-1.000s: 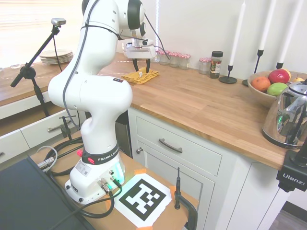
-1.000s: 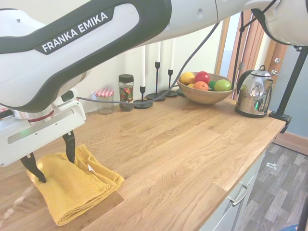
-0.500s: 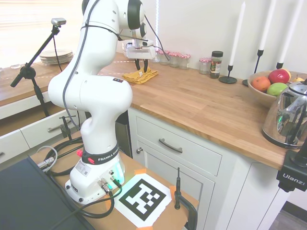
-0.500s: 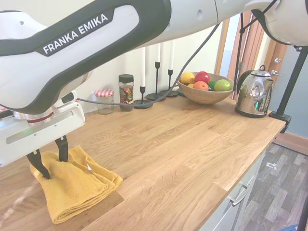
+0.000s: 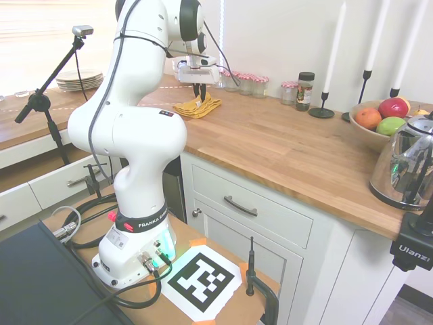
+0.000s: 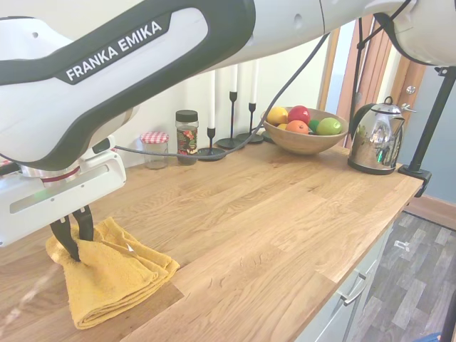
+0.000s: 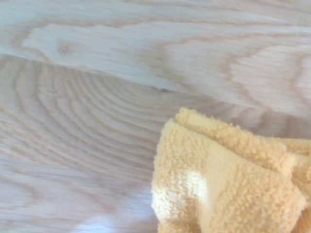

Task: Wipe the counter

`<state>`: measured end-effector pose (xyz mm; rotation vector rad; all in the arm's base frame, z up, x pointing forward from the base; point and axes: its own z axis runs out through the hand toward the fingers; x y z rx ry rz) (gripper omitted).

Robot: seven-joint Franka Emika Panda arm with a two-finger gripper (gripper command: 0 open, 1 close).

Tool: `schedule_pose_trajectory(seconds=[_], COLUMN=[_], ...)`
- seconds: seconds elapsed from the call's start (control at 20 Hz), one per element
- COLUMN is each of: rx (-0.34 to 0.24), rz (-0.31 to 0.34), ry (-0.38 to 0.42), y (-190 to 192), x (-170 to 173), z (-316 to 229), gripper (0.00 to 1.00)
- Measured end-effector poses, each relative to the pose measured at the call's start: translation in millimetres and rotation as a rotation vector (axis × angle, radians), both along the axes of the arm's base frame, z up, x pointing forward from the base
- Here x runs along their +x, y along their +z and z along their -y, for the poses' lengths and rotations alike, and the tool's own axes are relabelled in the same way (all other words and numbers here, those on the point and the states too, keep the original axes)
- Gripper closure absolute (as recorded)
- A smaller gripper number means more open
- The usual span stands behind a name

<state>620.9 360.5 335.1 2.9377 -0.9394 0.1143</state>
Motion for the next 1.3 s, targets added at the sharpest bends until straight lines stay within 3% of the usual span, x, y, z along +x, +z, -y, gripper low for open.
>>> schedule_pose_trajectory(seconds=[0.65, 1.3], rx=[0.004, -0.03], rz=[0.017, 0.007], ry=[-0.022, -0.059], y=[0, 1], x=[-1, 7], z=[27, 203], gripper=[1.0, 1.0])
